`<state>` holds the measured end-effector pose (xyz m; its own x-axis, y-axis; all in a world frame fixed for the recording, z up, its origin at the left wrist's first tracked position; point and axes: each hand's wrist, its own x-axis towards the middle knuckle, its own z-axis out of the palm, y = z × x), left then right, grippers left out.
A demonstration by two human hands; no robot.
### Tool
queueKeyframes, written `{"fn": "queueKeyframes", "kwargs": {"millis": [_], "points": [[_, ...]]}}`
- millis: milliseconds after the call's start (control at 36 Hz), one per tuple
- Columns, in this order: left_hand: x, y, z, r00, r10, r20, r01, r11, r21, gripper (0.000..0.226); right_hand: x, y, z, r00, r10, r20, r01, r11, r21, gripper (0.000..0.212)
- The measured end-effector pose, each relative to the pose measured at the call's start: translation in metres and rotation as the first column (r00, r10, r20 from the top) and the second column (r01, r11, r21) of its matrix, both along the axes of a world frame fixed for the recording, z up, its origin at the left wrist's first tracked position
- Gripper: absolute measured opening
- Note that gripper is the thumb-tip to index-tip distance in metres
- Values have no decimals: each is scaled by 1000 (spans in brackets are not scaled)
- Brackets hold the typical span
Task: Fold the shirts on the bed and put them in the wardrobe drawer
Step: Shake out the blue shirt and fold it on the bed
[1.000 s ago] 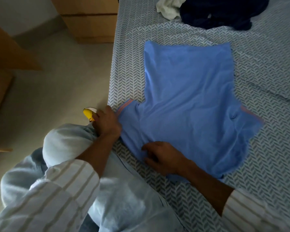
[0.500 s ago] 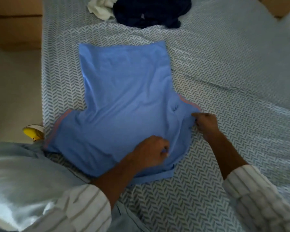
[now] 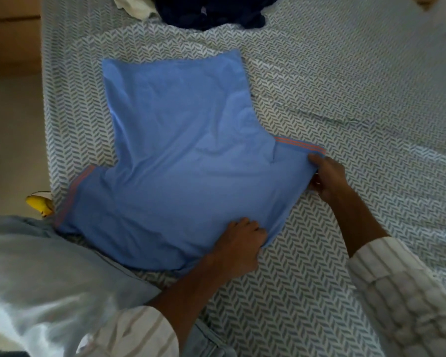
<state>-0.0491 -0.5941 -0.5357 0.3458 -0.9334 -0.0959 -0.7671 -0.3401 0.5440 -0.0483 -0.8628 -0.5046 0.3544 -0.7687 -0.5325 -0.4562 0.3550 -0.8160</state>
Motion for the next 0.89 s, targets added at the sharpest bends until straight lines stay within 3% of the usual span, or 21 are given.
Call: {"fn": "queueKeyframes", "kwargs": {"millis": [139, 222, 306, 417, 528, 611, 806, 889], "points": [[-4, 2, -1, 983, 56, -176, -69, 995, -68, 17, -29, -4, -14, 996, -60, -61, 54, 994, -97, 22], [-5, 4, -3, 981, 63, -186, -75, 996, -57, 17, -34, -4, -16, 990, -73, -120, 66, 996, -60, 18], [-4, 2, -4, 980, 77, -182, -85, 996, -35, 16, -27, -7, -10, 996, -63, -67, 64, 998, 15, 15], [1, -3, 0, 968, 80, -238, -84, 996, -6, 26, -30, -22, -12, 988, 81, -132, -92, 993, -81, 14], [15, -6, 1, 964, 40, -264, -55, 997, -49, 28, -42, -37, -16, 959, 195, -207, -239, 947, -214, 26], [29, -15, 3, 972, 38, -233, -46, 998, -31, 23, -47, -38, -18, 957, 247, -151, -275, 940, -204, 24], [81, -91, 14, 946, 225, -234, -238, 971, -30, 12, -54, -52, -31, 949, 313, -41, -316, 944, -94, 12], [104, -129, 25, 947, 262, -185, -278, 958, -68, 22, -57, -58, -40, 959, 284, 11, -283, 956, -75, 19]]}}
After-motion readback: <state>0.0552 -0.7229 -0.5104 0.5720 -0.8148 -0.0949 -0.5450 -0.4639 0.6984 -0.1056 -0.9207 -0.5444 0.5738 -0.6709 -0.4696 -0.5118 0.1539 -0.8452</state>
